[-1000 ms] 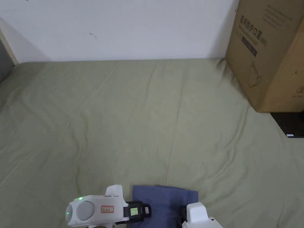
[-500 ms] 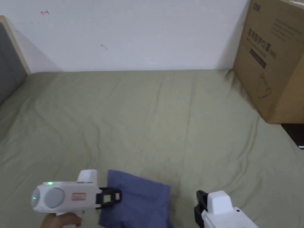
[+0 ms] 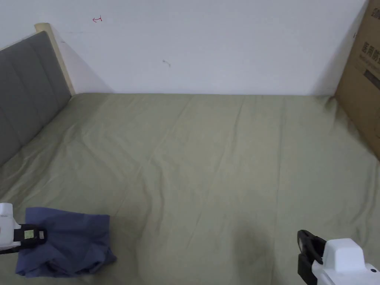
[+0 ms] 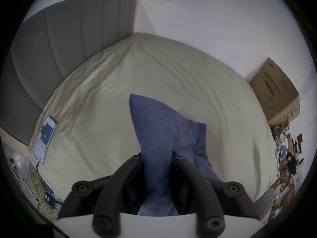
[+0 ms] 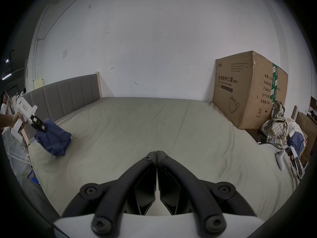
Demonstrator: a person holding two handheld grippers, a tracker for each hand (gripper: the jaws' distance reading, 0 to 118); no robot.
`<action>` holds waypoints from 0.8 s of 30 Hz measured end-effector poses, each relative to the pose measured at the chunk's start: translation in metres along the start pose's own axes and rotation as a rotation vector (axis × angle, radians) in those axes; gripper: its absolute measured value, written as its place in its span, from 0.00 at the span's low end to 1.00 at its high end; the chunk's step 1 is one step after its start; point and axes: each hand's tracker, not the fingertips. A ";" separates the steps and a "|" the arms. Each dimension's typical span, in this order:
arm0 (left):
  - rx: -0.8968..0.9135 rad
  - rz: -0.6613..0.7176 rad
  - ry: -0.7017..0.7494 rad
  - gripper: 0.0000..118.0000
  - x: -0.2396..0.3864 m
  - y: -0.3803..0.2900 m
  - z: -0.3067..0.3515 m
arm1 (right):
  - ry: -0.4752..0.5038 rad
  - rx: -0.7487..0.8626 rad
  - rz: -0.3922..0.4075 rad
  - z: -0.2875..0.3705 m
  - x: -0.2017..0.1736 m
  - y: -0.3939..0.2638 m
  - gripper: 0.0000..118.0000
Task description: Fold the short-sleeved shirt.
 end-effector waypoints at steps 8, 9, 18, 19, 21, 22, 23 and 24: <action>-0.087 0.037 0.057 0.20 -0.016 0.002 -0.045 | 0.029 -0.001 -0.007 -0.011 -0.015 0.009 0.00; -0.090 0.045 0.064 0.20 -0.016 0.002 -0.046 | 0.024 -0.006 -0.004 -0.011 -0.016 0.011 0.00; 0.126 0.047 0.146 0.91 0.020 0.003 0.000 | -0.062 -0.002 -0.048 0.010 -0.009 0.034 0.00; 0.168 0.045 0.150 0.91 0.029 0.004 0.012 | -0.056 0.012 -0.062 0.015 -0.008 0.039 0.00; 0.285 -0.012 0.143 0.91 0.055 0.001 0.039 | 0.000 0.078 -0.053 0.029 -0.007 0.052 0.00; 0.337 -0.042 0.148 0.91 0.070 -0.001 0.053 | -0.002 0.093 -0.052 0.035 -0.007 0.059 0.00; 0.381 -0.071 0.155 0.91 0.084 -0.002 0.065 | -0.012 0.112 -0.045 0.042 -0.006 0.066 0.00; 0.417 -0.094 0.171 0.91 0.100 -0.004 0.079 | -0.018 0.128 -0.042 0.049 -0.005 0.073 0.00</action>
